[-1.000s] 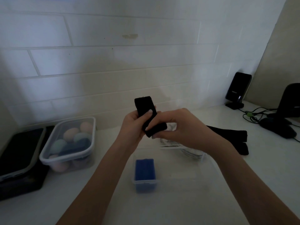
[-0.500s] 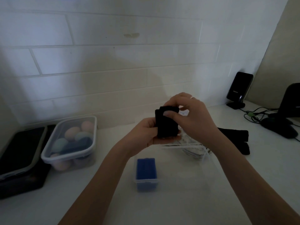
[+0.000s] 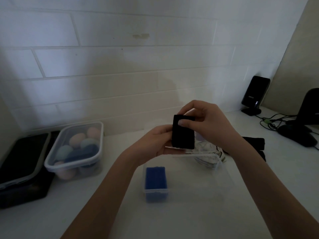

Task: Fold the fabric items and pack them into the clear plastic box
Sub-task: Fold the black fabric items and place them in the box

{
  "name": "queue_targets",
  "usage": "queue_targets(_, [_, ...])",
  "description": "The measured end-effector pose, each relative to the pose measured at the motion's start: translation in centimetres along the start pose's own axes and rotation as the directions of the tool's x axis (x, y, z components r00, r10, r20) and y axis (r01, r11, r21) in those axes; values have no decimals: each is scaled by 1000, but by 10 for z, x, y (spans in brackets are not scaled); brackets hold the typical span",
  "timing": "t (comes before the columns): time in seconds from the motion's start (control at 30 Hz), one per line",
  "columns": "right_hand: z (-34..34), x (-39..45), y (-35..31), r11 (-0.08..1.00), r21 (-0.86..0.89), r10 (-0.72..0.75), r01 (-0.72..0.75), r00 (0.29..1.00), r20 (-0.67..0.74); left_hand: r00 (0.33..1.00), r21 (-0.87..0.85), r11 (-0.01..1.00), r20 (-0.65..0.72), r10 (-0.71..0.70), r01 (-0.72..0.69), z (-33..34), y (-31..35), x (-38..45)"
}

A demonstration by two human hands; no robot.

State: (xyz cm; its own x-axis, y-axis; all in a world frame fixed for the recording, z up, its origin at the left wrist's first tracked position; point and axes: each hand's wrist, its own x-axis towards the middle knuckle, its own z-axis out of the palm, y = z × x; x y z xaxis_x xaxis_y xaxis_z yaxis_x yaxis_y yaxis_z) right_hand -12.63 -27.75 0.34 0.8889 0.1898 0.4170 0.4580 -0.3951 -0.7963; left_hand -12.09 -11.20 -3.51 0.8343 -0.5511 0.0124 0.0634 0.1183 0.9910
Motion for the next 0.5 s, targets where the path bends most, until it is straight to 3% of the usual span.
queue_targets(0.1, [-2,-1,1,999,38,14,-12,999,-47,1000,-136,991,-15,-18,16,1,3,2])
queue_targets(0.23, [2,0,2,997,75,14,-9,997,-73,992,63,995,-99,79,-73,2,-5,5])
queue_targets(0.4, [10,3,10,988,140,87,-70,989,-119,972,110,986,-188,142,-123,-2,-7,7])
queue_targets(0.5, [17,4,16,987,59,155,-148,978,-142,960,126,982,-222,169,-144,-4,-9,9])
